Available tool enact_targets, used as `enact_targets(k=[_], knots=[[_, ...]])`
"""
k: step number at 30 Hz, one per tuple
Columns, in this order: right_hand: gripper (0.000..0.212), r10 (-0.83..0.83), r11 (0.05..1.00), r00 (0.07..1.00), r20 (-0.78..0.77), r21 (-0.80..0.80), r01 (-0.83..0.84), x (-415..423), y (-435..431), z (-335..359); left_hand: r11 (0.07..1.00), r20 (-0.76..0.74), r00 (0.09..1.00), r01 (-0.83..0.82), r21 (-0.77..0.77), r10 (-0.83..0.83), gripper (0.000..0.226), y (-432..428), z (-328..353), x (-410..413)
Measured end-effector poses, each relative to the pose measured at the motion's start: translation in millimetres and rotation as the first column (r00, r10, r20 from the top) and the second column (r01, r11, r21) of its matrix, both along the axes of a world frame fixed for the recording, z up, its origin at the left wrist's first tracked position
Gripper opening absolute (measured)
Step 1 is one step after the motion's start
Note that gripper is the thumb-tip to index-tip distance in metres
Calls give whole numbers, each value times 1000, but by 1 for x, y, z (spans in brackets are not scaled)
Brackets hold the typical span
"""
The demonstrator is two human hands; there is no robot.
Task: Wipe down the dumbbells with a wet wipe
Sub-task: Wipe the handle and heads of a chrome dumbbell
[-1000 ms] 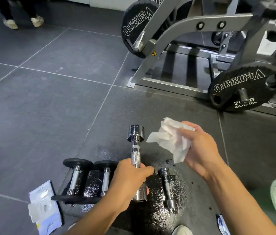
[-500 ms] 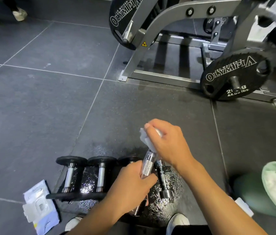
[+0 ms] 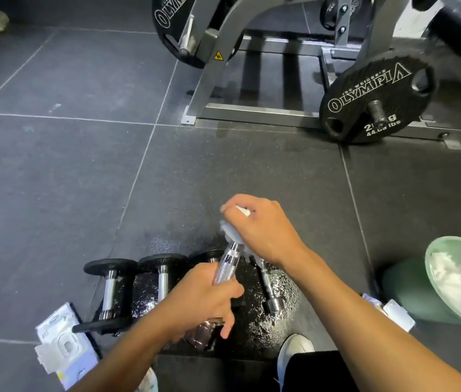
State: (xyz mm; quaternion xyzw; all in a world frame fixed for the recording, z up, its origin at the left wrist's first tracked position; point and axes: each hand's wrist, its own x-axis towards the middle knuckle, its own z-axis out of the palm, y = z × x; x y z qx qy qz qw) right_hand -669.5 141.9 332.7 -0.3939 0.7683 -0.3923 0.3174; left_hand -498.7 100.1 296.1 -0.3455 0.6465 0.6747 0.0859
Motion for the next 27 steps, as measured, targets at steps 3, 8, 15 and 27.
enact_targets(k=[3, 8, 15, 27], knots=[[19, 20, 966, 974, 227, -254, 40, -3, 0, 2, 810, -268, 961, 109, 576, 61, 28, 14, 2, -3], [28, 137, 946, 489, 861, -260, 192, 3, 2, 6, 688, -583, 779, 292, 665, 233, 27, 29, 4, -13], [20, -187, 864, 617, 764, -172, 474, 9, -2, 18, 969, -13, 999, -54, -242, 52, 27, 22, 16, -24], [60, -36, 905, 112, 993, -15, 424, 16, -10, 12, 977, -124, 990, -37, 212, 64, 33, 14, 30, -14]])
